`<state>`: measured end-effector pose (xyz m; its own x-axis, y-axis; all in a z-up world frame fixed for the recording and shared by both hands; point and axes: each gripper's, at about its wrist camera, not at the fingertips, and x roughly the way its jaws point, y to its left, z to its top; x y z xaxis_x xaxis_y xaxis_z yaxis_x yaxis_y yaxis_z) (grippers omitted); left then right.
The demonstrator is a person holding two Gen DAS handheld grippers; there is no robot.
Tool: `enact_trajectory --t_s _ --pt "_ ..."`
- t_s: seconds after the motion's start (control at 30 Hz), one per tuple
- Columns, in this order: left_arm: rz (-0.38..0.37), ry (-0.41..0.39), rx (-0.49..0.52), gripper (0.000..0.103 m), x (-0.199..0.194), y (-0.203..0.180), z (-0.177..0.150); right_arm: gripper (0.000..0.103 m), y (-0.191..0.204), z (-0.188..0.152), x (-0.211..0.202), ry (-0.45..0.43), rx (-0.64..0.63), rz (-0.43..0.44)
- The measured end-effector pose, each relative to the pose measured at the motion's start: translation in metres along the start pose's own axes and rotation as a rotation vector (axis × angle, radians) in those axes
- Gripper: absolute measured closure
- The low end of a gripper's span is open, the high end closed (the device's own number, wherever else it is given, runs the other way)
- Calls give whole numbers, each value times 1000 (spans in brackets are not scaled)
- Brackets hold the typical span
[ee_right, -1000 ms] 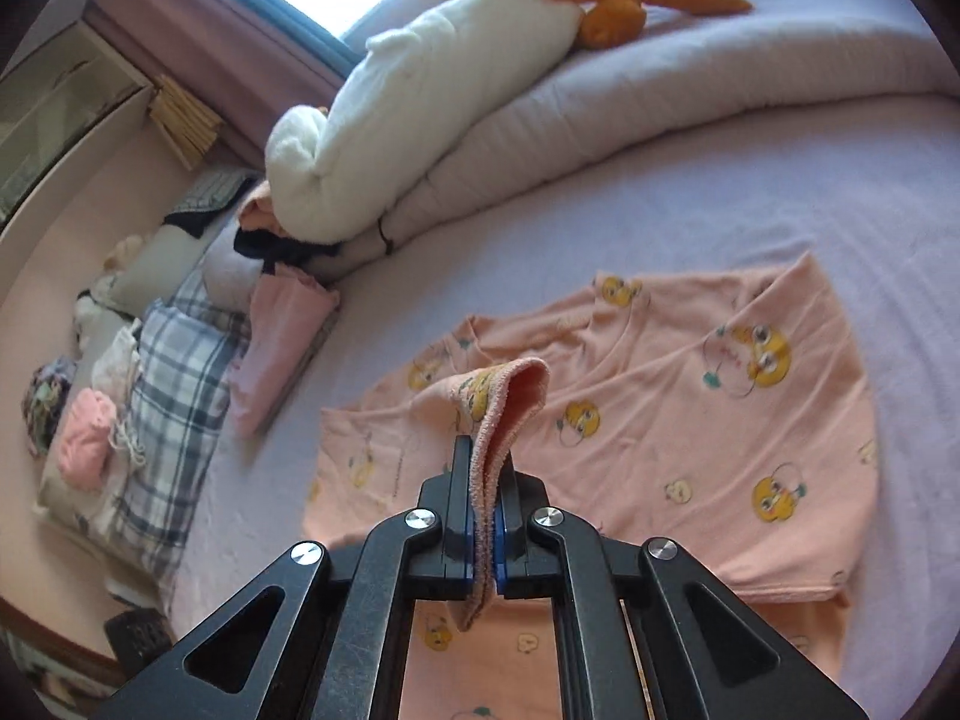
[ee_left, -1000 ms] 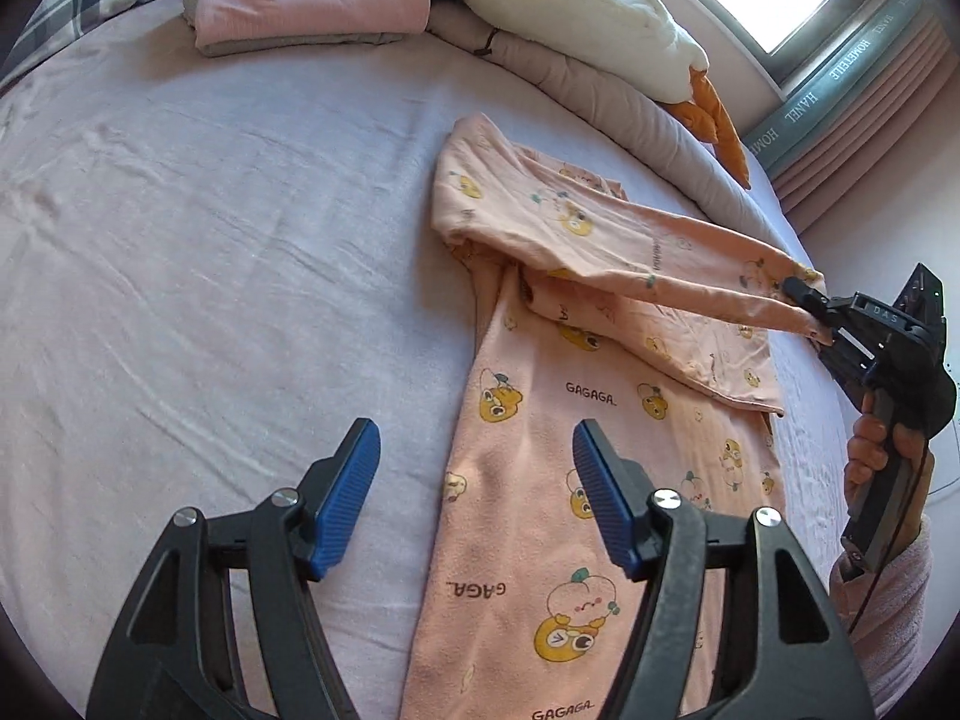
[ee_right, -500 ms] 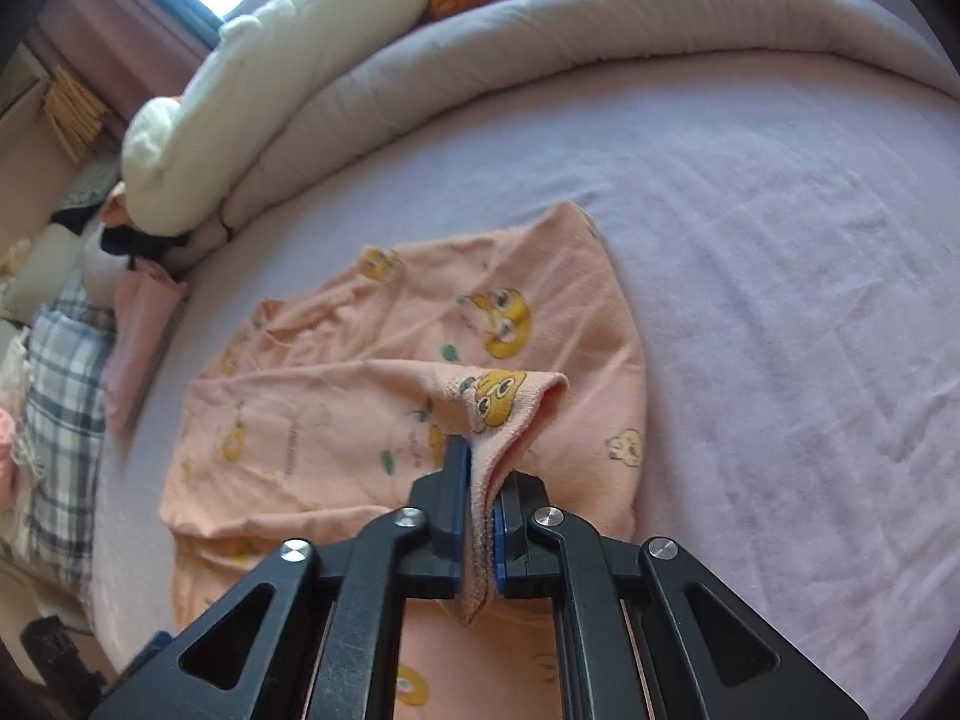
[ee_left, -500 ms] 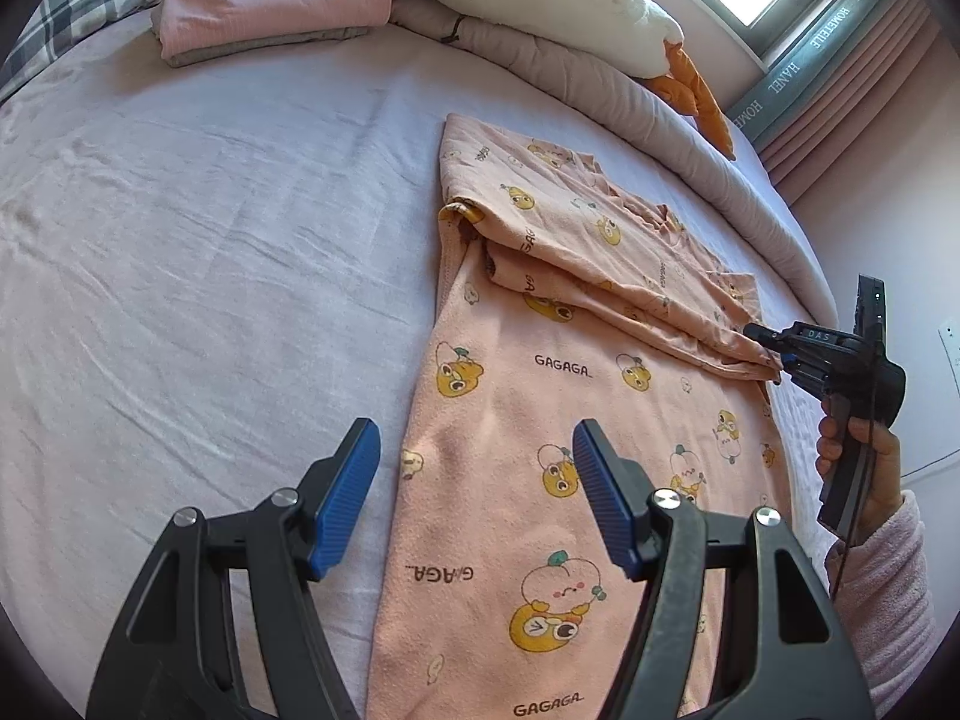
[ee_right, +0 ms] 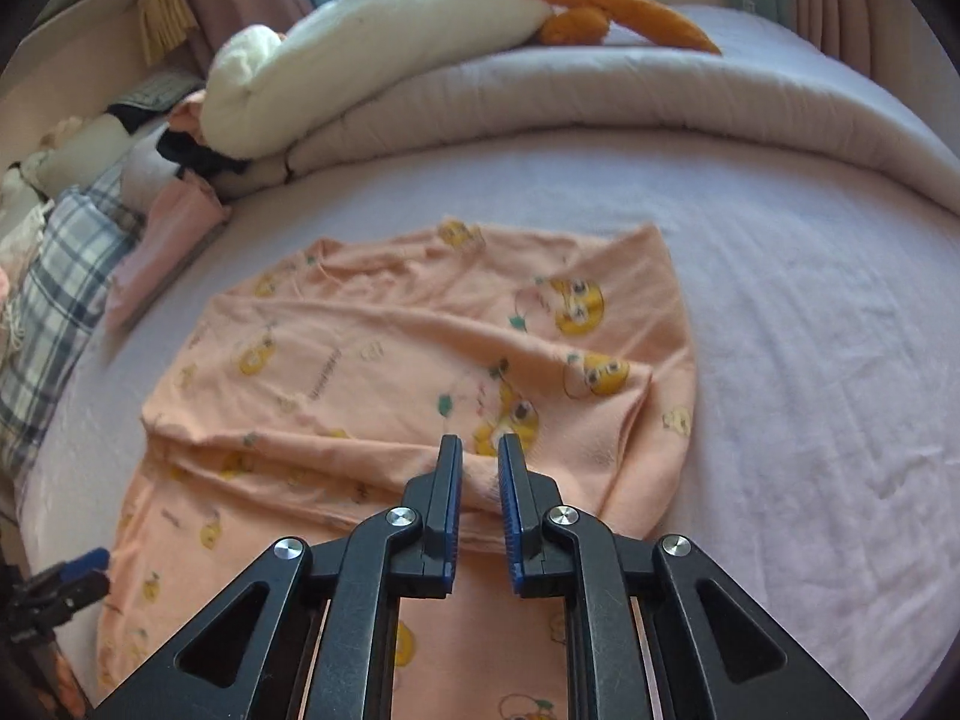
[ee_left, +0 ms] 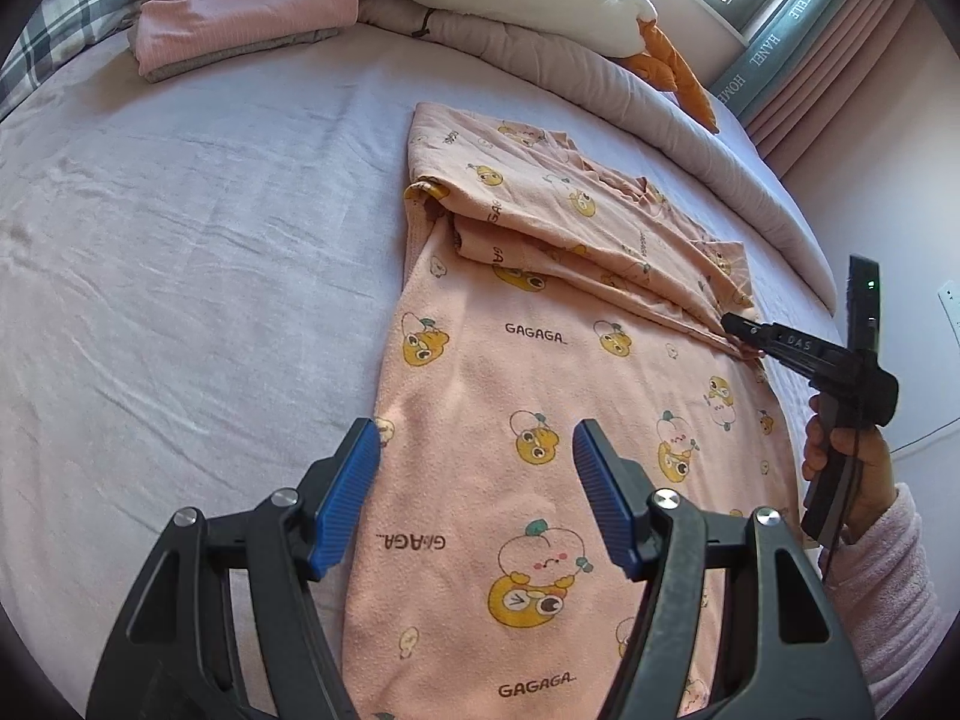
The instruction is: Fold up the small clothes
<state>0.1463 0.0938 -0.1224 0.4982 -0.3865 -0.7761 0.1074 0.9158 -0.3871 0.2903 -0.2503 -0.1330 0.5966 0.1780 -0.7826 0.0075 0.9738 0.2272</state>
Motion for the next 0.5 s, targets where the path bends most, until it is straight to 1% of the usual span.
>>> enact_trajectory --t_s 0.03,0.1,0.13,0.2,0.23,0.27,0.3,0.33,0.4,0.5 --pt "0 1 -1 37 -2 1 -2 93 -8 -5 6 25 29 8" --pt "-1 -1 -7 37 -6 3 -6 93 -18 -9 1 8 93 52" --pt "-2 -1 -12 37 -9 5 -8 93 -20 -11 -4 15 114 70" --pt "-3 -2 -23 37 -15 9 -12 92 -21 -17 -18 8 112 95" --pt "-3 -4 -29 37 -19 11 -14 90 -20 -22 -27 4 104 106" --pt "-2 -5 -34 37 -22 13 -17 88 -19 -28 -36 1 97 120" --pt "0 -5 -38 37 -26 15 -20 79 -20 -35 -44 1 95 141" --pt "3 -7 -43 37 -30 18 -23 68 -19 -43 -51 3 99 159" --pt "1 -3 -57 36 -37 23 -29 59 -21 -59 -65 5 111 180" --pt "-17 12 -99 35 -46 35 -41 58 -32 -81 -84 6 147 206"
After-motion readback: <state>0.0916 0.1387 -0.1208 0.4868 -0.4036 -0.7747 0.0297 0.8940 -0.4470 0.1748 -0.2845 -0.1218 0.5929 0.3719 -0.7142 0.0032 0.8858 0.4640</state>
